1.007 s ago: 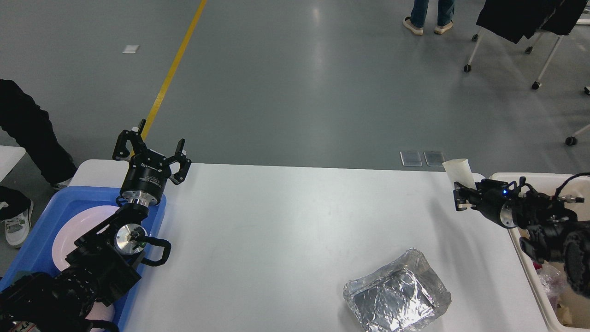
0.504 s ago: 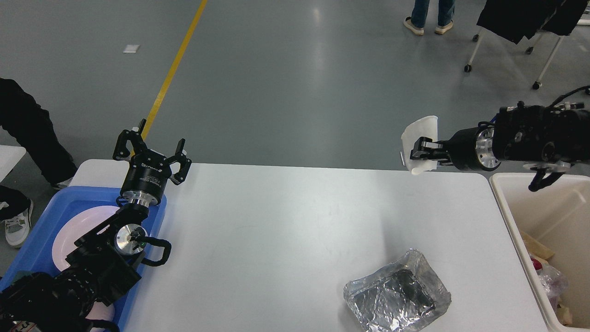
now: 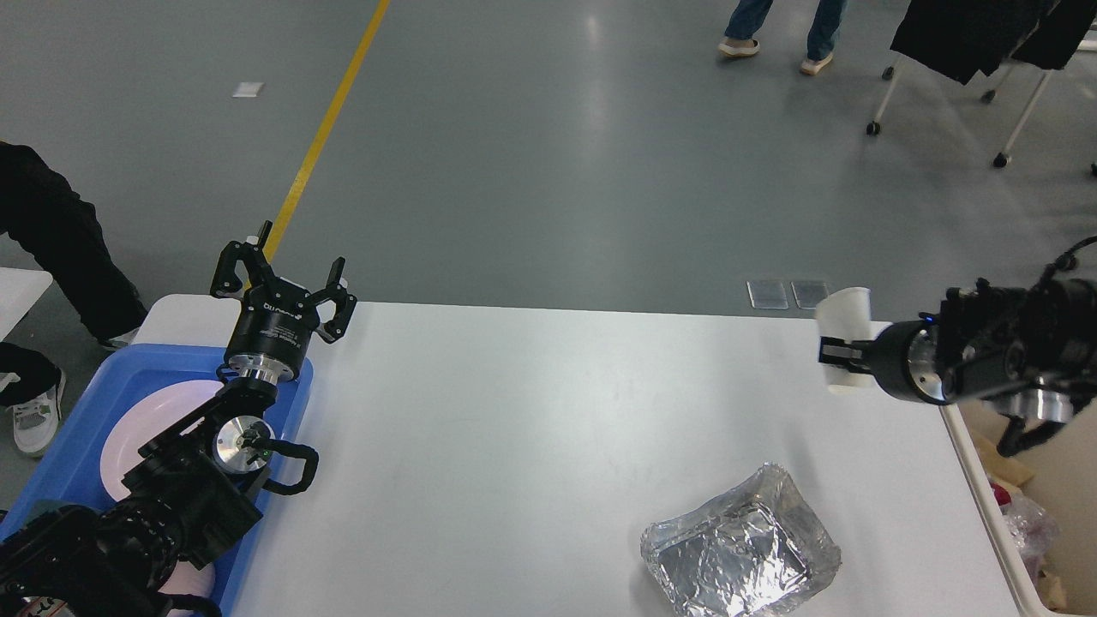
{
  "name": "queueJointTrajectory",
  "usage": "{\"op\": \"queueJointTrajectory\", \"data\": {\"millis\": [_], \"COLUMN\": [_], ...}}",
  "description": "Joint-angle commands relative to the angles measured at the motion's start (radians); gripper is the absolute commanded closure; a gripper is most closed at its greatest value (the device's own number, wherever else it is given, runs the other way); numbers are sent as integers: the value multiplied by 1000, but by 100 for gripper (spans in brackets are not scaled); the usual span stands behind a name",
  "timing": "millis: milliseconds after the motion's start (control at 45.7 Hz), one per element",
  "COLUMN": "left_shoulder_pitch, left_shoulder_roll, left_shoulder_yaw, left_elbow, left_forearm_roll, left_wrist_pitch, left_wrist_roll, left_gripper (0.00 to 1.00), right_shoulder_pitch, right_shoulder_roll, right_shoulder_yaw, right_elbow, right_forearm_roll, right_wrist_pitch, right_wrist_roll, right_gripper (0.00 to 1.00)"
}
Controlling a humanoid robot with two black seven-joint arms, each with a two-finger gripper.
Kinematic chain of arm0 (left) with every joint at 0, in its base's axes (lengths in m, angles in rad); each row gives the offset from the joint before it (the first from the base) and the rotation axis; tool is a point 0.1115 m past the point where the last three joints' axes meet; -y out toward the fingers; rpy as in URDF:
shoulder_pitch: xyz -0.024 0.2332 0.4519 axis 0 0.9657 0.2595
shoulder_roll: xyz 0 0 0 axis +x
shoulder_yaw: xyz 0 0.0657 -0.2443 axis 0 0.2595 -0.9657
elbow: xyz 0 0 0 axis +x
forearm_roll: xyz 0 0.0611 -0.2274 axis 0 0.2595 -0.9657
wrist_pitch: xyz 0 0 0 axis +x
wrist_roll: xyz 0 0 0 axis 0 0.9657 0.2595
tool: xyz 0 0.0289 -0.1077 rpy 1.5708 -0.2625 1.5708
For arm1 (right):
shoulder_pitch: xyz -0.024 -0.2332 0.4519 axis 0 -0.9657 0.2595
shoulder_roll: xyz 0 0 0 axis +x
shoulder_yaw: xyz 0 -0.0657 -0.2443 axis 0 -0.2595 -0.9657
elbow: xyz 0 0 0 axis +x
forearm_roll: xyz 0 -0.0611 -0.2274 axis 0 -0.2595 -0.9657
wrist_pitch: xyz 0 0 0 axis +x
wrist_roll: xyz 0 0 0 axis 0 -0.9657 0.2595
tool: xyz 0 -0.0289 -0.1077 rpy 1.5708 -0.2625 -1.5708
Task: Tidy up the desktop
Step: 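Lift the paper cup with the right gripper and drop it into the bin, then move the right gripper down to the foil container and grasp it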
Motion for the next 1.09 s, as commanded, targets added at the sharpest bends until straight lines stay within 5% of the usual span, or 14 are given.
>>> {"op": "queueJointTrajectory", "data": {"millis": [0, 219, 416, 438, 482, 1073], "left_shoulder_pitch": [1, 1, 2, 1, 1, 1], "left_shoulder_roll": [1, 1, 1, 1, 1, 1], "left_shoulder_yaw": [0, 0, 0, 0, 0, 0], "left_elbow": [0, 0, 0, 0, 0, 0], "left_forearm_roll": [-1, -1, 0, -1, 0, -1], "left_wrist_pitch": [1, 2, 2, 2, 2, 2], "left_wrist_roll": [-2, -2, -2, -2, -2, -2], "left_gripper": [3, 3, 3, 3, 3, 3], "right_shoulder_pitch": [-299, -832, -1022, -1023, -1023, -888], "right_shoulder_roll": [-78, -129, -74, -71, -64, -57], "right_shoulder_yaw": [-56, -41, 22, 42, 91, 157], "right_elbow": [-326, -891, -1105, -1105, -1108, -1106], "right_forearm_roll": [3, 199, 361, 364, 365, 348], "right_wrist_pitch": [-21, -6, 60, 61, 61, 86], "right_wrist_roll": [-1, -22, -158, -168, -180, -183], "right_gripper": [100, 100, 100, 81, 0, 0]}}
